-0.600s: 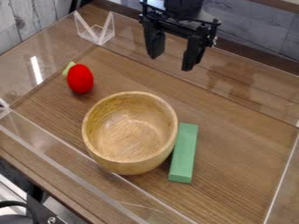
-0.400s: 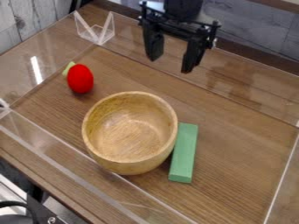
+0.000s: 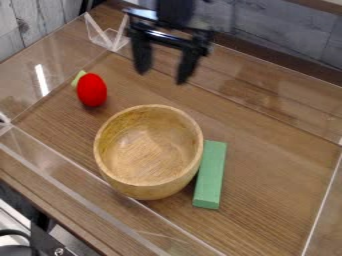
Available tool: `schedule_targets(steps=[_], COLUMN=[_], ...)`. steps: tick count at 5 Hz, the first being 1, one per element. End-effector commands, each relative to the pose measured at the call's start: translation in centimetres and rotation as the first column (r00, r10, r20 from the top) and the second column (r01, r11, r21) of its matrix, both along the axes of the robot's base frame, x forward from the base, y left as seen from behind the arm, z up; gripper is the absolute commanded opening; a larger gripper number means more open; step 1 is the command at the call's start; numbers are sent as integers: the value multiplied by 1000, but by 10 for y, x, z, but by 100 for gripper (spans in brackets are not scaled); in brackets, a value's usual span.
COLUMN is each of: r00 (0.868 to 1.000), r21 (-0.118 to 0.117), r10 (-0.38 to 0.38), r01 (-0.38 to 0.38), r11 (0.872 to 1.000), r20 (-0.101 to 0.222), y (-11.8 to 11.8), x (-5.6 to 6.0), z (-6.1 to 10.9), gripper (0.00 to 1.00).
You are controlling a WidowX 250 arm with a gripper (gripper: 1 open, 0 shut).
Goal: Move the red fruit to the right
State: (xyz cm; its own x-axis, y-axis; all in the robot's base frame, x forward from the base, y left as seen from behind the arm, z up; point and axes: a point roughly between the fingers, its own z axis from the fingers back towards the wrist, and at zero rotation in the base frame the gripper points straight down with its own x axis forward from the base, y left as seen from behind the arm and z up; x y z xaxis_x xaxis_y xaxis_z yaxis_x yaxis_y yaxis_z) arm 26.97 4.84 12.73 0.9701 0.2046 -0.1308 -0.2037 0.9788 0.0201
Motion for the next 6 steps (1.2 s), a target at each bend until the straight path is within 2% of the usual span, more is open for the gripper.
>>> schedule_targets(steps=[1,2,3,4,5,6], r00=[996,994,992,992,989,977], r21=[17,30,38,48,53,62], r10=[5,29,57,70,91,149], r01=[-6,-32,-62,-76,-98,-160], r11=[1000,999,997,996,994,985], r20=[90,108,110,104,118,151], y=[32,63,78,78,77,74], x=[-7,-9,-8,-8,-5,-1], z=[15,12,2,-19,-42,-49], gripper=[100,100,100,100,100,100])
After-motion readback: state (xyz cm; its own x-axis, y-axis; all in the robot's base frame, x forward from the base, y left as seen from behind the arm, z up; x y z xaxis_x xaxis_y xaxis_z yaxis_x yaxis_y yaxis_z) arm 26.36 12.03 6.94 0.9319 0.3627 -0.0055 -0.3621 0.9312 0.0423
